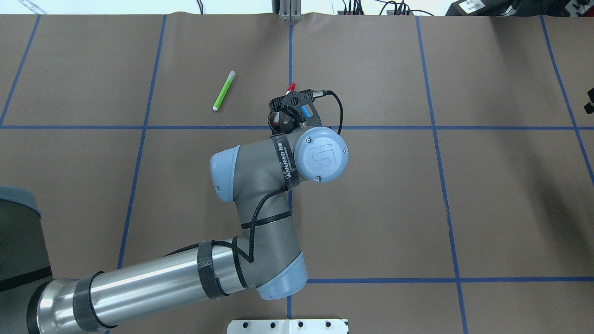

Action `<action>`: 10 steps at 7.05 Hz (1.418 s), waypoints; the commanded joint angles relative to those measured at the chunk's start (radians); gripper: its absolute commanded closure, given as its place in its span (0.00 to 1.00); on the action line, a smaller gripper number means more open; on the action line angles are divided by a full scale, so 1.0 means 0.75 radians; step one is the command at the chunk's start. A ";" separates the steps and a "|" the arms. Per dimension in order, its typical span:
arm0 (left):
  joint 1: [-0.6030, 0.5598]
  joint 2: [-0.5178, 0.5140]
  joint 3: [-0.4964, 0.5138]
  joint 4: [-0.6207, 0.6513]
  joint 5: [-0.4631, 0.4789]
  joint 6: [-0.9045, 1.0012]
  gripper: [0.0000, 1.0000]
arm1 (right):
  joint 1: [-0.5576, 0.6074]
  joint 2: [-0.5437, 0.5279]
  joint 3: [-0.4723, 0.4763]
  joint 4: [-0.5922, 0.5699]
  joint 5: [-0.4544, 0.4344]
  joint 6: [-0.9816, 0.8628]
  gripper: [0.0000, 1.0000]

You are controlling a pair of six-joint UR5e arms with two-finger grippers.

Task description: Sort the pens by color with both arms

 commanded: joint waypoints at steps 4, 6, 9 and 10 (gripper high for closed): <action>-0.003 -0.017 0.040 -0.008 0.069 0.012 0.35 | 0.034 0.013 -0.001 0.000 0.022 0.006 0.00; -0.009 -0.017 0.040 -0.006 0.071 0.051 0.40 | 0.034 0.005 0.009 0.000 0.045 0.004 0.00; -0.016 -0.009 0.040 -0.008 0.081 0.053 0.51 | 0.034 0.005 0.005 0.000 0.047 0.004 0.00; -0.016 -0.009 0.040 -0.006 0.083 0.053 0.55 | 0.034 0.005 0.007 0.000 0.047 0.006 0.00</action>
